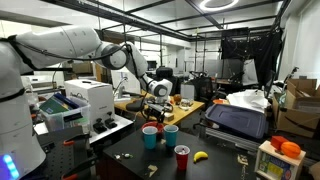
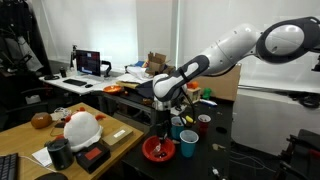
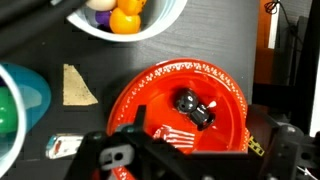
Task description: Pick up the contents in the orange bowl and put them in the blue cup
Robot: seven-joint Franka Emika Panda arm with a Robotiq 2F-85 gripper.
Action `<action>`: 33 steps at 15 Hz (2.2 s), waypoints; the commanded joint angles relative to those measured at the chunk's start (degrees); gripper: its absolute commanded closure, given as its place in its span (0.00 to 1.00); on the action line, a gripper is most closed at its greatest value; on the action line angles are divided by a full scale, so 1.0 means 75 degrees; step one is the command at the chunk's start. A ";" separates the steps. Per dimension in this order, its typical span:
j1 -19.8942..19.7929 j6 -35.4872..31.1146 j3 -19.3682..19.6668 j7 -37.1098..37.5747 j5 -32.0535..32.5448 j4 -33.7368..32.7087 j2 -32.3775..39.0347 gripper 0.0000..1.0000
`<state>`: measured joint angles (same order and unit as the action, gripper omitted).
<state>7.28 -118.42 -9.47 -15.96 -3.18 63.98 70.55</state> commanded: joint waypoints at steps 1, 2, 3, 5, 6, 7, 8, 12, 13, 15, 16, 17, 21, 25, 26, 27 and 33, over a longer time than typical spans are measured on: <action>0.0297 0.0045 0.0197 0.0795 0.0114 -0.0407 0.0195 0.00; 0.0343 0.0118 0.0205 0.0970 0.0104 -0.0436 0.0185 0.00; 0.0387 0.0183 0.0222 0.1146 0.0094 -0.0485 0.0197 0.00; 0.0453 0.0212 0.0246 0.1478 0.0058 -0.0542 0.0211 0.00; 0.0490 0.0200 0.0264 0.1646 0.0049 -0.0572 0.0225 0.00; 0.0522 0.0193 0.0287 0.1833 0.0035 -0.0601 0.0249 0.00; 0.0558 0.0188 0.0319 0.2028 0.0027 -0.0636 0.0280 0.00; 0.0649 0.0298 0.0397 0.2744 -0.0034 -0.0777 0.0451 0.00; 0.0659 0.0324 0.0402 0.2893 -0.0048 -0.0821 0.0499 0.00; 0.0659 0.0361 0.0393 0.3088 -0.0069 -0.0896 0.0588 0.00; 0.0656 0.0382 0.0385 0.3165 -0.0080 -0.0938 0.0629 0.00; 0.0657 0.0409 0.0380 0.3209 -0.0085 -0.0990 0.0672 0.00; 0.0667 0.0581 0.0369 0.3396 -0.0114 -0.1216 0.0882 0.00; 0.0690 0.0814 0.0352 0.3486 -0.0159 -0.1455 0.1120 0.00; 0.0699 0.0844 0.0350 0.3485 -0.0165 -0.1527 0.1190 0.00; 0.0709 0.0859 0.0348 0.3477 -0.0165 -0.1598 0.1263 0.00; 0.0712 0.0774 0.0250 0.3535 -0.0126 -0.1905 0.1487 0.00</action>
<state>12.11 -114.32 -7.65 8.54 -3.70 52.70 80.44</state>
